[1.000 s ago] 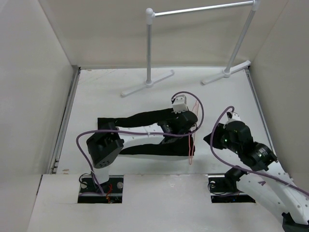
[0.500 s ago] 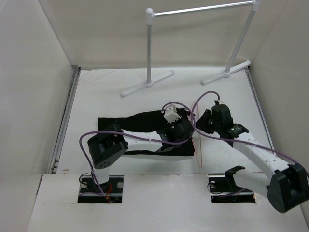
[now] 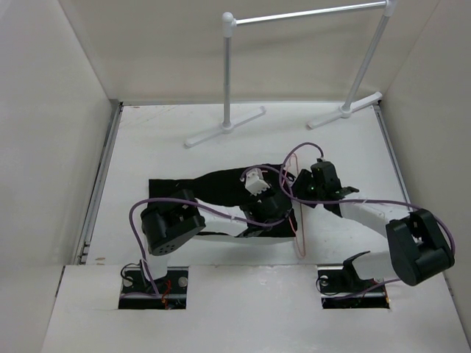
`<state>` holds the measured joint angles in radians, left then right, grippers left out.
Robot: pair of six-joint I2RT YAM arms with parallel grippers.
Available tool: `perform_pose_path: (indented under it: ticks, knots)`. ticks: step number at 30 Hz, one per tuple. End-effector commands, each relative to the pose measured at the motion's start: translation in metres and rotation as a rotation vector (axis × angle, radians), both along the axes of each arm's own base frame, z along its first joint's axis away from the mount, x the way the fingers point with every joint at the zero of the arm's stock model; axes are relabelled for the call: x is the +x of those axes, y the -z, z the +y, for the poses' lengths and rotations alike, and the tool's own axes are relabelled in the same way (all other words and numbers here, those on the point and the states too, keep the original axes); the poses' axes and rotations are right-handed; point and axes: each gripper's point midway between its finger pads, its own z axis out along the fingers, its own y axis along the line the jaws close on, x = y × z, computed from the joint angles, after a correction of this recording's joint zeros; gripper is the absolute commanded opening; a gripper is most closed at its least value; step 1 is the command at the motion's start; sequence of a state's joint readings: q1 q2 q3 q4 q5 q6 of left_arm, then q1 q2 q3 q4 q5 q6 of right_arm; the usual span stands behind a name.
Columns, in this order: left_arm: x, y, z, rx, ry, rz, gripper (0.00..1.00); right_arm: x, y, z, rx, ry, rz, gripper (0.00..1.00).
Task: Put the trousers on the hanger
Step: Pick up the hanger from the clothesline, then place the trousers on the hanger.
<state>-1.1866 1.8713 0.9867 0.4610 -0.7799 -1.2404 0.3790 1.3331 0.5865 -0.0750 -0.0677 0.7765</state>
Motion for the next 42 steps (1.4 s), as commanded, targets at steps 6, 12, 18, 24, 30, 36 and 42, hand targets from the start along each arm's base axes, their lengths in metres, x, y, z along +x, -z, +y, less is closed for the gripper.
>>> perform_pose_path:
  ticks: [6,12,18,24,30,36,42]
  knots:
    - [0.003,-0.003,0.022,-0.008,-0.074,-0.033,0.02,0.003,-0.001,0.024,0.153,-0.02,-0.033,0.57]
    - [0.003,0.005,0.038,0.043,-0.099,-0.028,0.02,-0.003,0.003,0.038,0.249,-0.048,-0.007,0.46]
    - [0.014,-0.004,0.063,0.046,-0.148,-0.034,0.03,0.001,-0.021,0.032,0.3,-0.018,-0.057,0.13]
    - [0.028,-0.009,0.082,0.013,-0.18,-0.031,0.03,-0.003,-0.02,0.019,0.25,0.019,-0.048,0.09]
    - [0.026,-0.015,0.087,0.04,-0.157,-0.029,0.03,-0.005,-0.018,0.009,0.241,0.061,-0.057,0.06]
    - [0.018,0.006,0.148,0.136,-0.203,0.018,0.03,0.001,-0.034,-0.02,0.233,0.158,-0.103,0.06]
    - [0.0,0.0,0.195,0.214,-0.177,0.037,0.03,0.01,-0.044,-0.051,0.229,0.247,-0.138,0.06]
